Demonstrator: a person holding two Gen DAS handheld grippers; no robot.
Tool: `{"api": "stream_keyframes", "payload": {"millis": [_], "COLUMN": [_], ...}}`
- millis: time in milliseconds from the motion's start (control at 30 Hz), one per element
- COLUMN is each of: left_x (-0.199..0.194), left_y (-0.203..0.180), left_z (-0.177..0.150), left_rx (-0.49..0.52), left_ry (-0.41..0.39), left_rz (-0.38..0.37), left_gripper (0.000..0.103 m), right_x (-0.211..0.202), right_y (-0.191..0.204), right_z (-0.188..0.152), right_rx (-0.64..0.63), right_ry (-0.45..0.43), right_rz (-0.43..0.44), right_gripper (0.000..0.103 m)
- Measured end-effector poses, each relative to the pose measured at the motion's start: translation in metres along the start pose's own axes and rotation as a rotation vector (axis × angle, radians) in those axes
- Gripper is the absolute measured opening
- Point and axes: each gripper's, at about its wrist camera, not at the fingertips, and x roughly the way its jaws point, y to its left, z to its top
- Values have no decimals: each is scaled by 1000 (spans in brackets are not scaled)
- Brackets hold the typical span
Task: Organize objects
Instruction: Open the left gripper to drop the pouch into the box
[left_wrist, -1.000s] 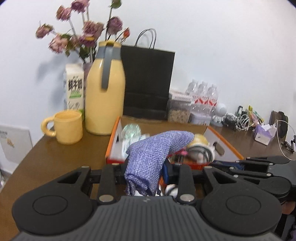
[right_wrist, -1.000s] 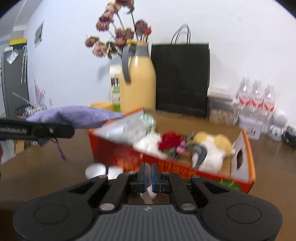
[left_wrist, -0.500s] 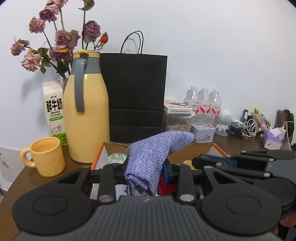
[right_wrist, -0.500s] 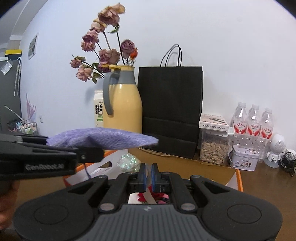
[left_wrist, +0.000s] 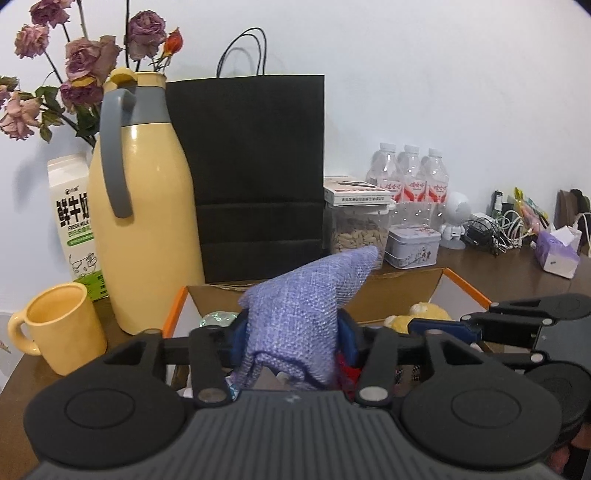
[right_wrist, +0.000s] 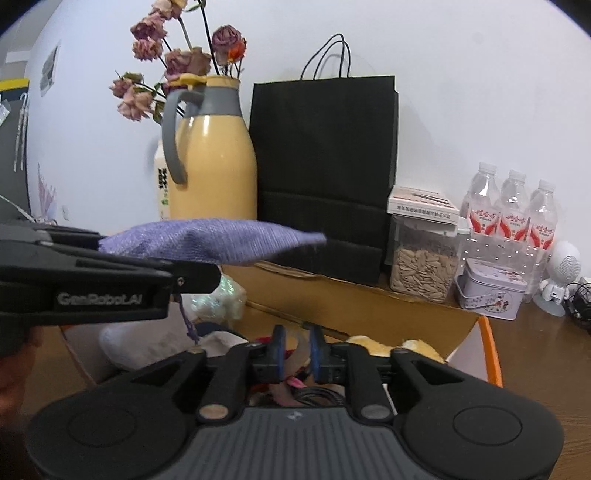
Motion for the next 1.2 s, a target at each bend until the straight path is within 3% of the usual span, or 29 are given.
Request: {"api": "stream_keyframes", "payload": {"millis": [33,100,167,200,267,633,1200], "left_x": [-1,-4,-9,-11,-13,-15,-73], "left_y": [0,1,1,1,2,8,14], "left_z": [0,-1,-1,0,1,2,-5], "left_rx": [2,4,12,8,-3,-31,-60], "left_ry": [-1,-16,-39,-43,-43,-35,-64], "left_rz": [1,19,25,25,30,54,85], "left_gripper": [79,98,103,103,103,103,103], "right_x": [1,1,0,-1,-4,-10,-49], "right_y": [-2,-4,-5,-5,-4,-3,21], "right_z": [-1,-2,-4,-4,-4,-2,-8], "right_rx": [-2,-1,-4,-6,-8,-13,-56], "right_ry": [5,17,18,16,9,5,-33], "right_rz": [-6,-10,-18,-18,-23,-40,-52], "right_gripper": [22,42,68,75,97,101,103]}}
